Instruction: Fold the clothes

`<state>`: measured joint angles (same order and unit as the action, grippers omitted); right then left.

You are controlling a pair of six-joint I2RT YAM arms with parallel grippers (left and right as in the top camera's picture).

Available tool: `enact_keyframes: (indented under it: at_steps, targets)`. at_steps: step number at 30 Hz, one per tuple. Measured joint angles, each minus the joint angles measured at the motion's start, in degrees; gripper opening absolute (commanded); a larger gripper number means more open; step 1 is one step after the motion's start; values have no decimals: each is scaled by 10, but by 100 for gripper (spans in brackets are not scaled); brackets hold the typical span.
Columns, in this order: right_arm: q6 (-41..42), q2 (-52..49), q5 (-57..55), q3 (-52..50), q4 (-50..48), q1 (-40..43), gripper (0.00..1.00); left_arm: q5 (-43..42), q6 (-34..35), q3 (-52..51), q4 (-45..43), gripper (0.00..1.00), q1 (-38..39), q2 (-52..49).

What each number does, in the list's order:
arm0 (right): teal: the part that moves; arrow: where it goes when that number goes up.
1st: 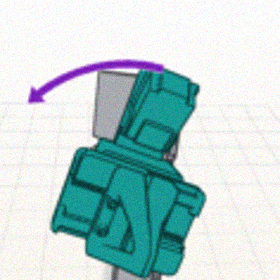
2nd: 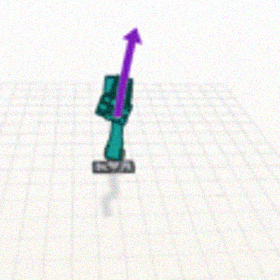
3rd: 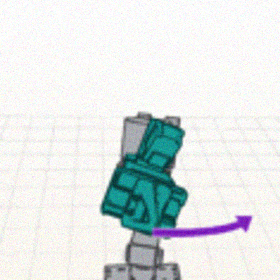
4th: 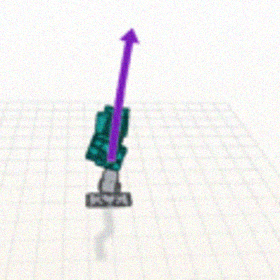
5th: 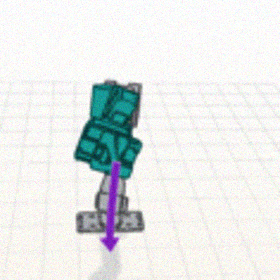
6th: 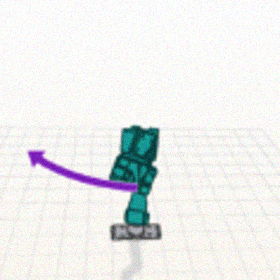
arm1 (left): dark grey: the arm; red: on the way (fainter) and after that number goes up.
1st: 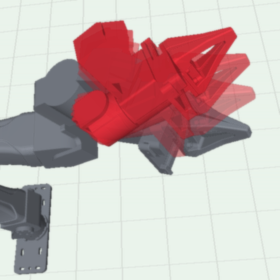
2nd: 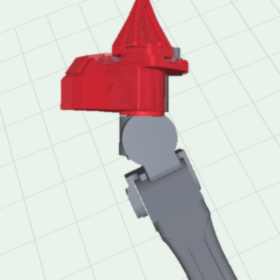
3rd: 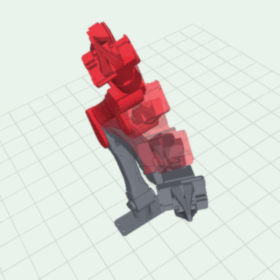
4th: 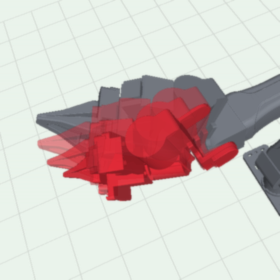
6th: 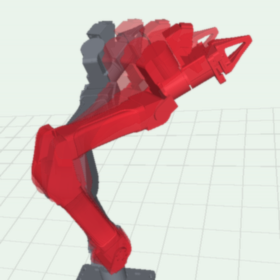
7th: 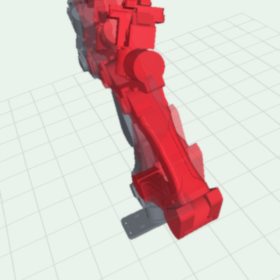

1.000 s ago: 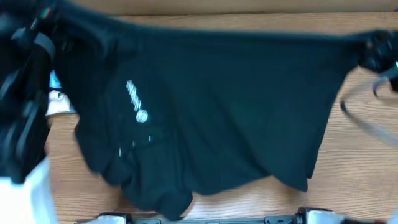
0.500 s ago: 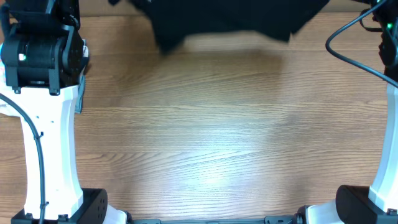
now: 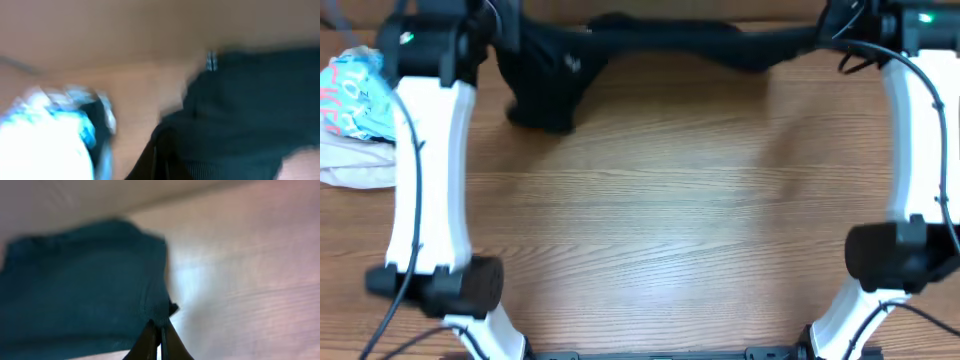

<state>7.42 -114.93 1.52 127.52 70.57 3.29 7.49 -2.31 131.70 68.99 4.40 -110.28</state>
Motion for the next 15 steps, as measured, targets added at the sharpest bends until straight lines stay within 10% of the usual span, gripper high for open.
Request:
enact_keyframes:
  at_steps: [15]
  targets:
    - [4, 3, 45, -1, 252, 0, 4, -64, 63, -1, 275, 4, 5, -41]
